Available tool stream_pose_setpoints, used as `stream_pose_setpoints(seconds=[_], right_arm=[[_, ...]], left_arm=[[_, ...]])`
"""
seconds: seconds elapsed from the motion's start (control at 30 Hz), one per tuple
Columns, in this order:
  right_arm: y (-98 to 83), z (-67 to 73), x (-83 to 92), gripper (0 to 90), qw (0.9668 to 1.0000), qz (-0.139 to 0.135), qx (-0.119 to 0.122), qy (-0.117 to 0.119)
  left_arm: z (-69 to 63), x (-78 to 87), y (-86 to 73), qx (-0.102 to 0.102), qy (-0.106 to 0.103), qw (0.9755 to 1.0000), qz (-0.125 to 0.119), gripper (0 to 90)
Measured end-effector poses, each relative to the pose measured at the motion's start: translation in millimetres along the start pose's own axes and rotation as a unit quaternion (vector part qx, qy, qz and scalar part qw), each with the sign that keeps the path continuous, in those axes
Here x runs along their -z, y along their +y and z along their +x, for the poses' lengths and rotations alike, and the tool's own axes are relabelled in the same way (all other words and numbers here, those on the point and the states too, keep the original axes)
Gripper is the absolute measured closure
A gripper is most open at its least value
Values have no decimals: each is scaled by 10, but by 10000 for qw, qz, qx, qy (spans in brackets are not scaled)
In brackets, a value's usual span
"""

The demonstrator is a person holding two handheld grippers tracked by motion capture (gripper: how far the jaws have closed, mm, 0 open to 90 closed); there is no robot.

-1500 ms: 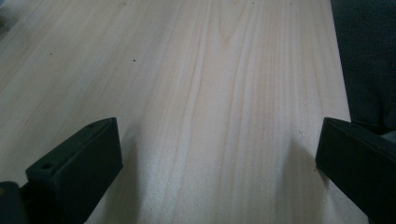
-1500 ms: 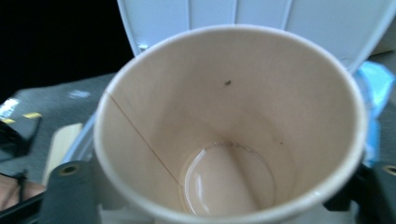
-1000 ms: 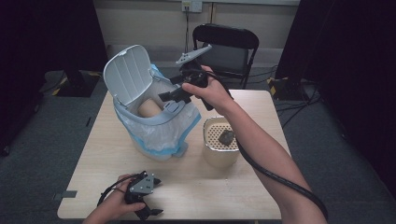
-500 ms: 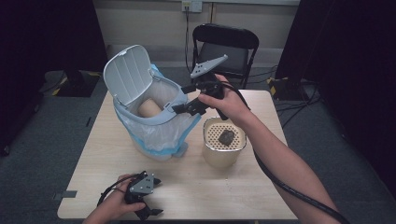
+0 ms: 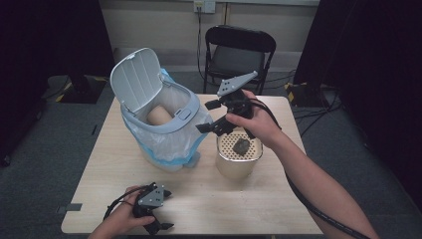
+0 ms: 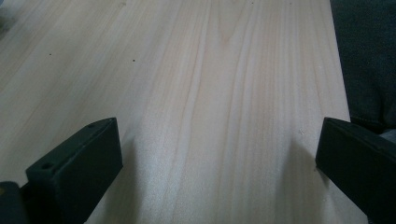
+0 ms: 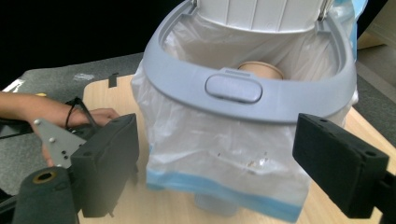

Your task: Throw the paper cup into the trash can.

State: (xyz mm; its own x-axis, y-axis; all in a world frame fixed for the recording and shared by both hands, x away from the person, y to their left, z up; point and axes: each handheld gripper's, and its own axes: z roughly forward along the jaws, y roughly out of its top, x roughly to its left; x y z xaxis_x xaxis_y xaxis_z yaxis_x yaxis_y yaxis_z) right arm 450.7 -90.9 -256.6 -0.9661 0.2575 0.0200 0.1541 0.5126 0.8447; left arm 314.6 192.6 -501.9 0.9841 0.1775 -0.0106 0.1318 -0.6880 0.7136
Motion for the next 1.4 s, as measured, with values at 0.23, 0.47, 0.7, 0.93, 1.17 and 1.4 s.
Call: stream_pose_setpoints(seconds=[0.23,0.47,0.7,0.93,1.17,1.4], right_arm=[[-151,63,118,144,10000,46,20,-10],[-277,110,224,145,9999,118,74,-68],[-383,152,296,145,9998,96,106,-120],[-544,211,292,145,9999,83,64,-55],[-704,252,293,144,9999,90,31,-50],[-831,305,315,145,9999,128,30,-38]], left_arm=[[0,0,0,-1,-3,10000,-3,0],[-3,-2,-2,14,10,10000,-23,0],[-3,-2,-2,14,10,10000,-24,0],[-3,-3,-3,12,11,10000,-25,0],[-4,-4,-4,25,-4,10000,-22,0],[-4,-4,-4,27,-1,10000,-24,0]])
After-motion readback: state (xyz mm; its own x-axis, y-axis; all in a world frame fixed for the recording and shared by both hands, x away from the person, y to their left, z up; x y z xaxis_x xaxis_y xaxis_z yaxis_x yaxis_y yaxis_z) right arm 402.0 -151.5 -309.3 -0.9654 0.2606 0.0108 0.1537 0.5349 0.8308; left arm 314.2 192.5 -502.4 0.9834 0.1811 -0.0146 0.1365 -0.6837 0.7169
